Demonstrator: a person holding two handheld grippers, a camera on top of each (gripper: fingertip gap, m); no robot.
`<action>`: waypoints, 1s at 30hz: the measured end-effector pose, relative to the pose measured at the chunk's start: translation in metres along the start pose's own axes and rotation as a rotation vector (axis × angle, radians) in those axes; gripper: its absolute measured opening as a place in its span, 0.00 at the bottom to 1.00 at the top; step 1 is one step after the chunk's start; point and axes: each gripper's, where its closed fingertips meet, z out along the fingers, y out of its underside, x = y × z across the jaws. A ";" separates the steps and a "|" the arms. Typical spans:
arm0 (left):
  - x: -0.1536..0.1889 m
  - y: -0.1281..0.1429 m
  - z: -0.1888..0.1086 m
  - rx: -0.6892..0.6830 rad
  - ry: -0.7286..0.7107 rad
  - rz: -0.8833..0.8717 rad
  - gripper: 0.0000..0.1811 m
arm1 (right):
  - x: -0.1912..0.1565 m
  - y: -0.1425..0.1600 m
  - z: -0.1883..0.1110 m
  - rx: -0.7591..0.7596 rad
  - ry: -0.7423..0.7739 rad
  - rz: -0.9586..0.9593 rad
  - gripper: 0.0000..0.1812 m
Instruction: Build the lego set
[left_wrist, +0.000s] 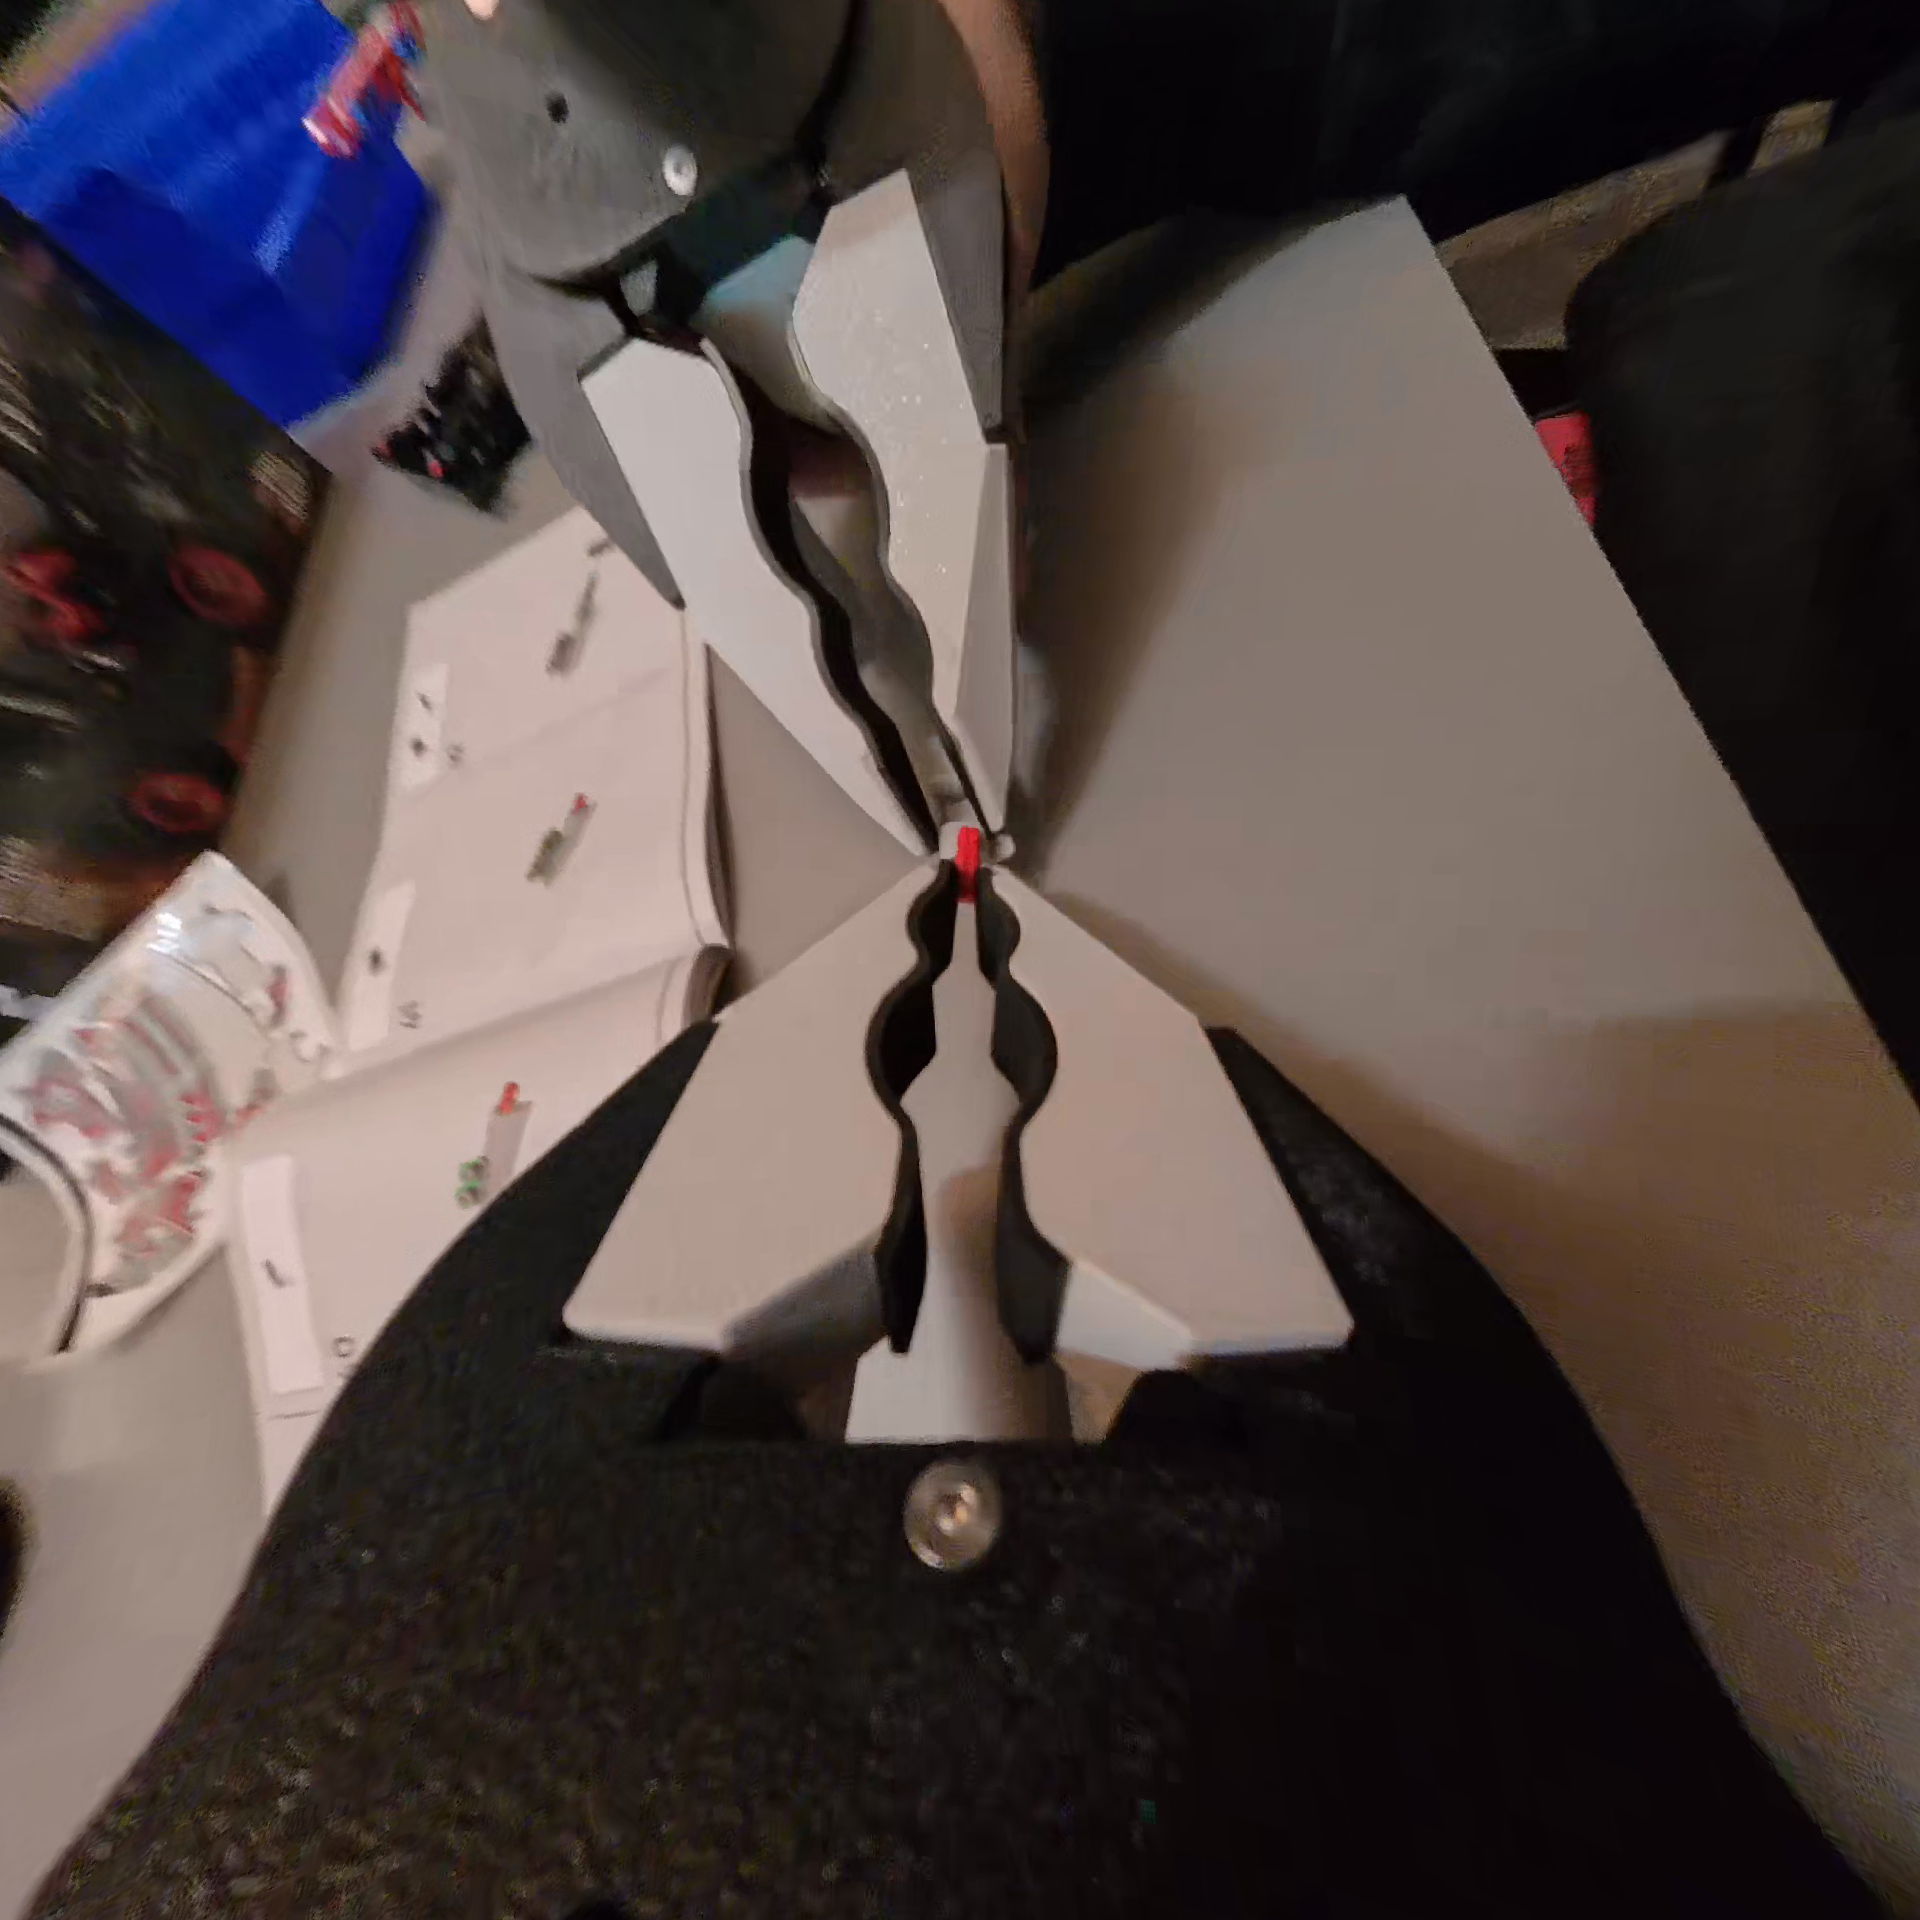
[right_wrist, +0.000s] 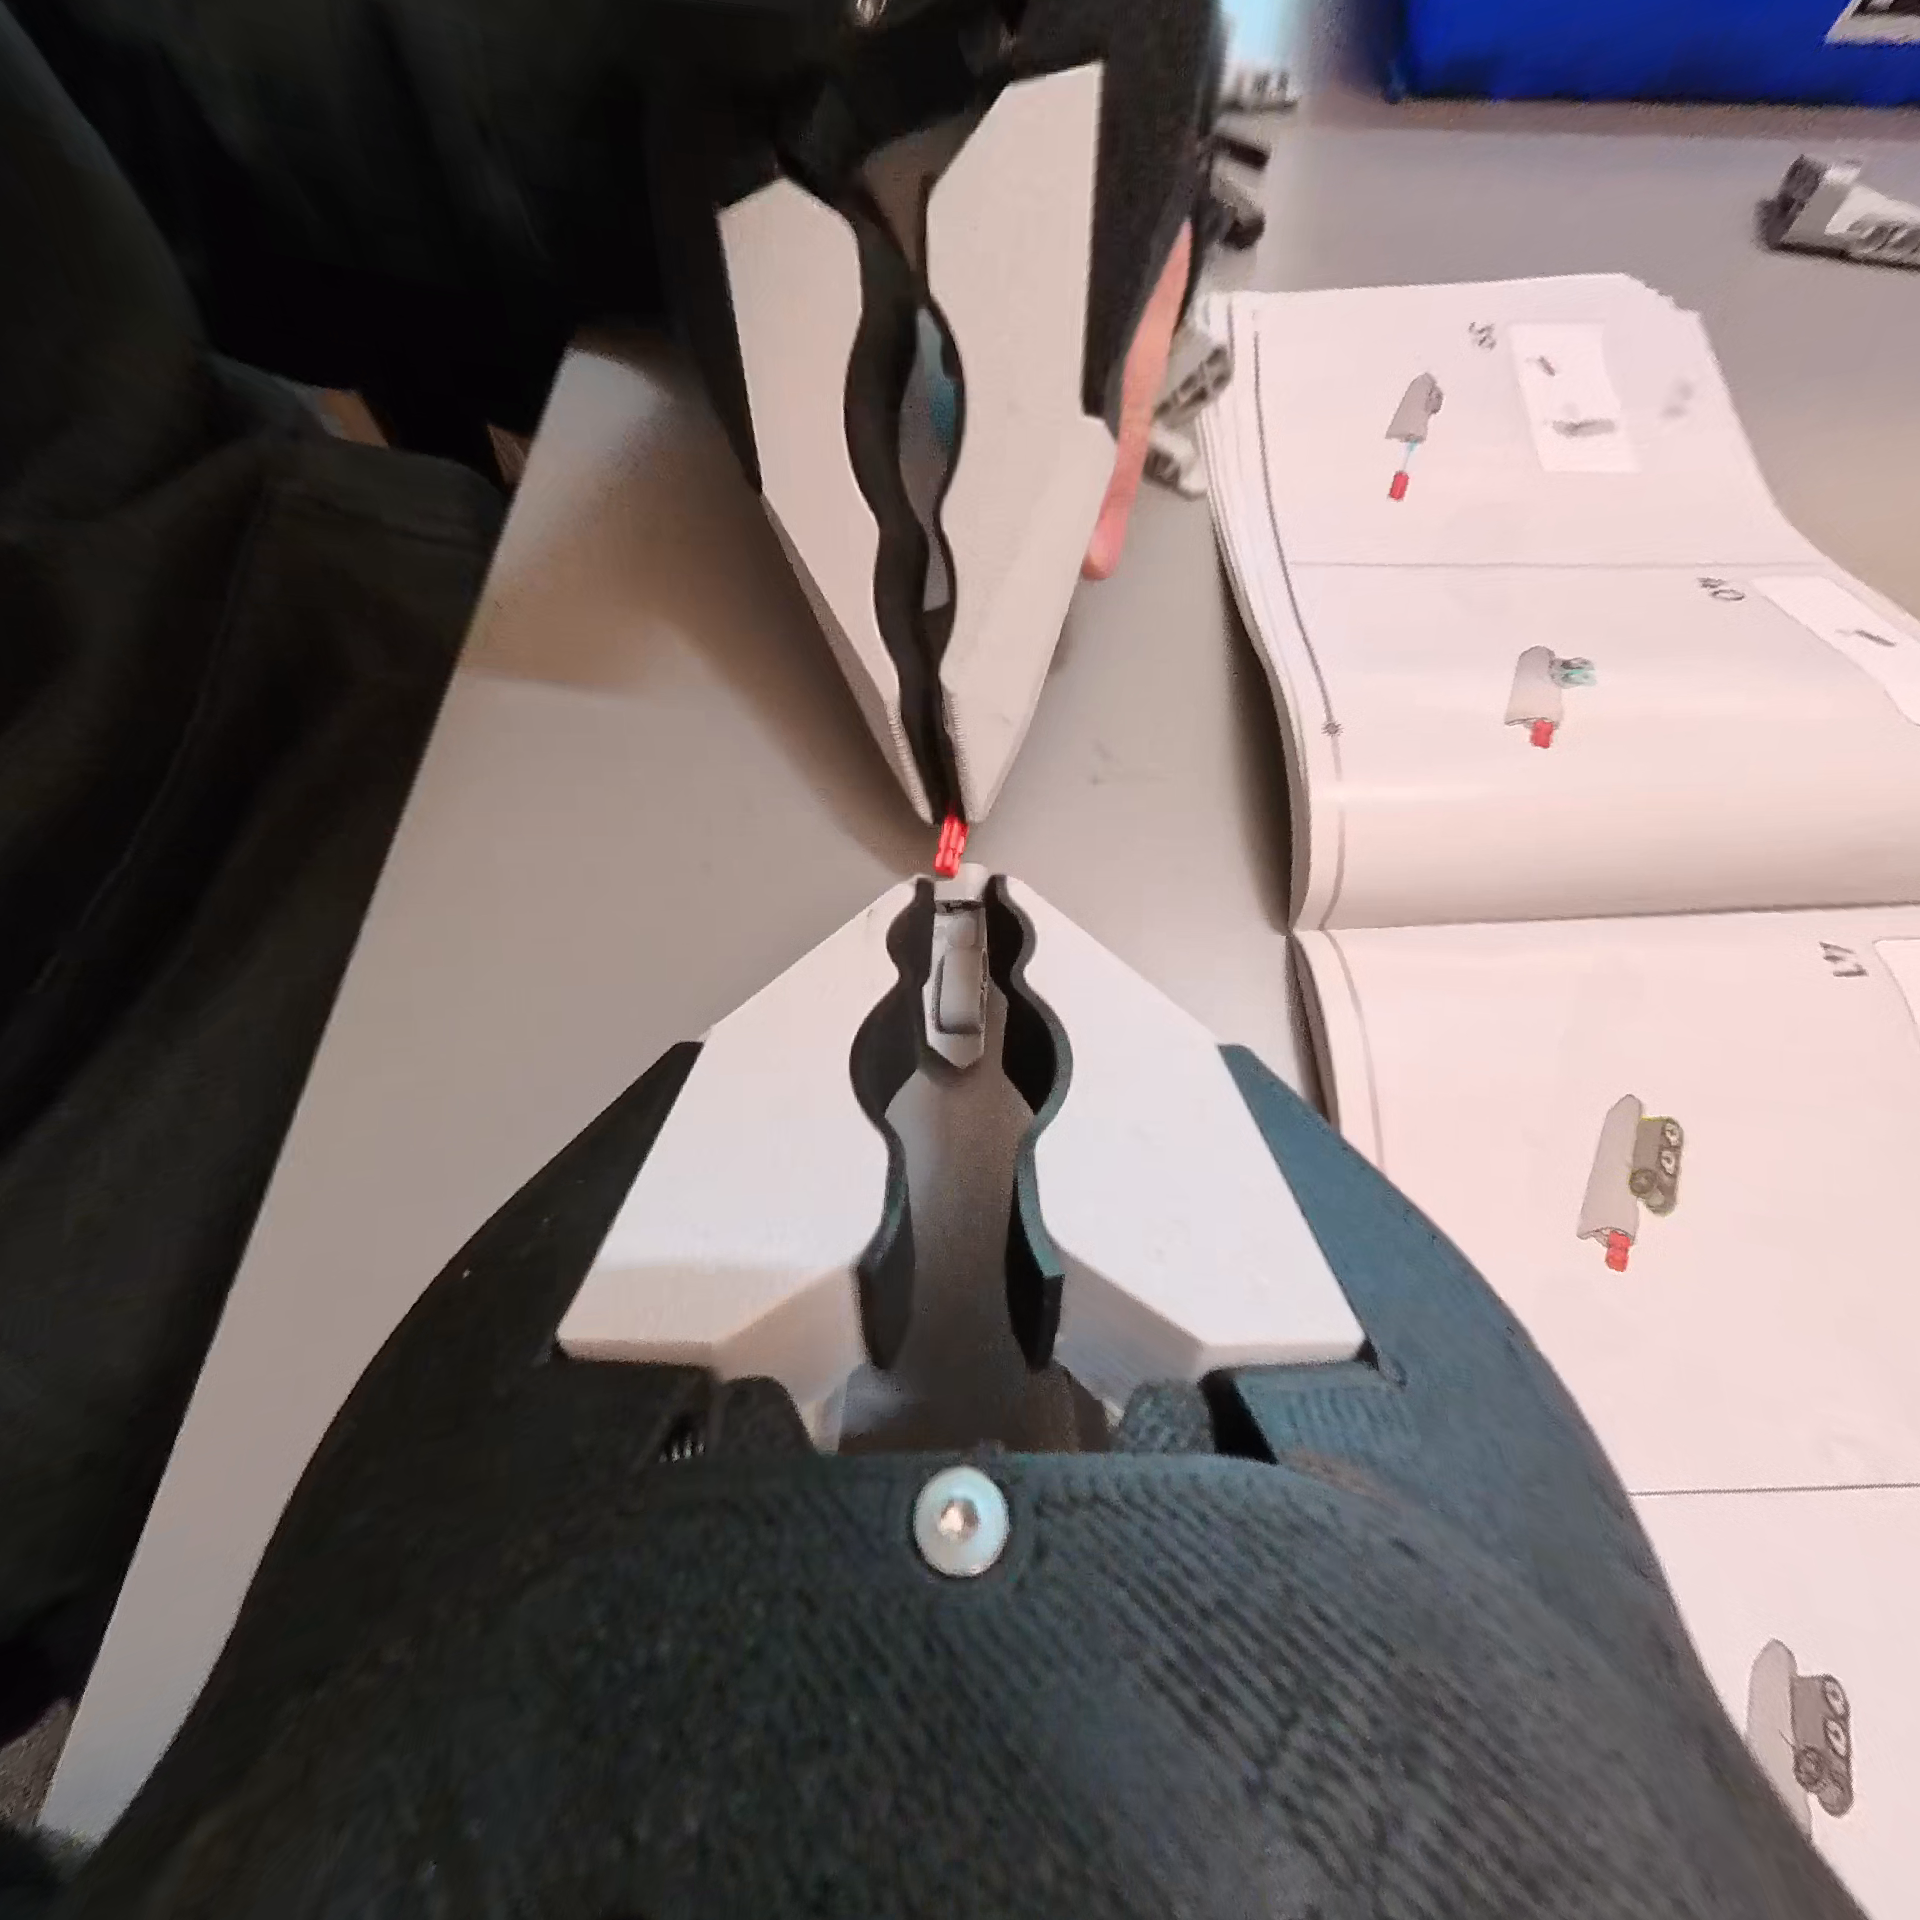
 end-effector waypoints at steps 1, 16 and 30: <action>-0.004 -0.003 -0.001 0.018 -0.035 0.013 0.01 | 0.001 -0.003 -0.003 0.030 0.000 0.003 0.05; -0.023 -0.008 -0.004 -0.022 -0.281 0.183 0.01 | 0.009 -0.011 -0.021 0.136 0.060 -0.048 0.05; -0.020 -0.018 -0.004 0.012 -0.291 0.223 0.01 | 0.005 -0.018 -0.029 0.198 0.010 -0.030 0.05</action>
